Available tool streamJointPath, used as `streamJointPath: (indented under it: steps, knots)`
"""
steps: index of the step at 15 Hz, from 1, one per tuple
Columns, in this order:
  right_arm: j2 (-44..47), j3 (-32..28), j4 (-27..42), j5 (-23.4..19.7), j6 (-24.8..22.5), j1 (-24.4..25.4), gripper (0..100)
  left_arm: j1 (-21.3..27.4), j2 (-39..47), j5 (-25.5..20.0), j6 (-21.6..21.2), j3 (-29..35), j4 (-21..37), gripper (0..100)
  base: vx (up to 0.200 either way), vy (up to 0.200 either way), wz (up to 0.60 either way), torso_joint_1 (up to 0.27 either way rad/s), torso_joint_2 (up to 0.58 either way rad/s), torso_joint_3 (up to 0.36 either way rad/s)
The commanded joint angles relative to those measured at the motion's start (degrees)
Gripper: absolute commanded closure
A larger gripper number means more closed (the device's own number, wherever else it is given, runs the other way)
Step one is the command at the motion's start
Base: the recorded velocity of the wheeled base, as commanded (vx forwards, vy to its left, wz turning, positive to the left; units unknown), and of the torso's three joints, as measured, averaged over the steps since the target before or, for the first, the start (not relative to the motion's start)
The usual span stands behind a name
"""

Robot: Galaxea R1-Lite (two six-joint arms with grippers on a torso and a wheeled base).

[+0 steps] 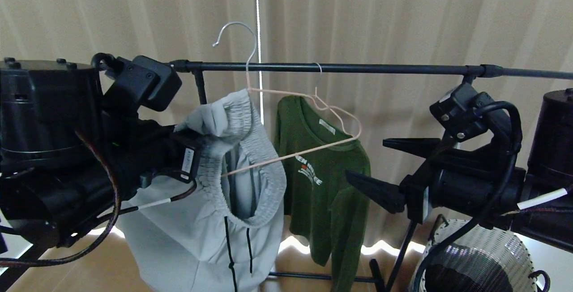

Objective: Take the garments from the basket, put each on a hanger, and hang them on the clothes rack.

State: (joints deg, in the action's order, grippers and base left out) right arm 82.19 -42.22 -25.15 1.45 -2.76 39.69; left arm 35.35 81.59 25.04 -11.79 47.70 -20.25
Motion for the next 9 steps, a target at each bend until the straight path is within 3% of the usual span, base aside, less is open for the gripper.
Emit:
streamJointPath:
  steps: [1,3,5,9]
  knots:
    - [0.3,1.3,-0.7,-0.1,-0.1,0.1,0,0.4,0.0,-0.4,3.6,1.0,-1.2,100,0.0,0.0,0.0,0.0,0.0,0.0]
    - [1.2,1.4,-0.9,-0.1,0.0,0.3,0,3.2,0.0,-1.3,6.3,1.4,-6.6,100,0.0,0.0,0.0,0.0,0.0,0.0]
    - [1.8,1.2,-1.6,-0.1,-0.1,0.5,0,4.4,0.1,-1.5,6.3,1.3,-9.7,100,0.0,0.0,0.0,0.0,0.0,0.0]
    - [7.0,0.7,-9.1,0.0,-0.2,1.4,0,10.2,-0.1,-1.5,6.3,1.5,-10.6,100,0.0,0.0,0.0,0.0,0.0,0.0]
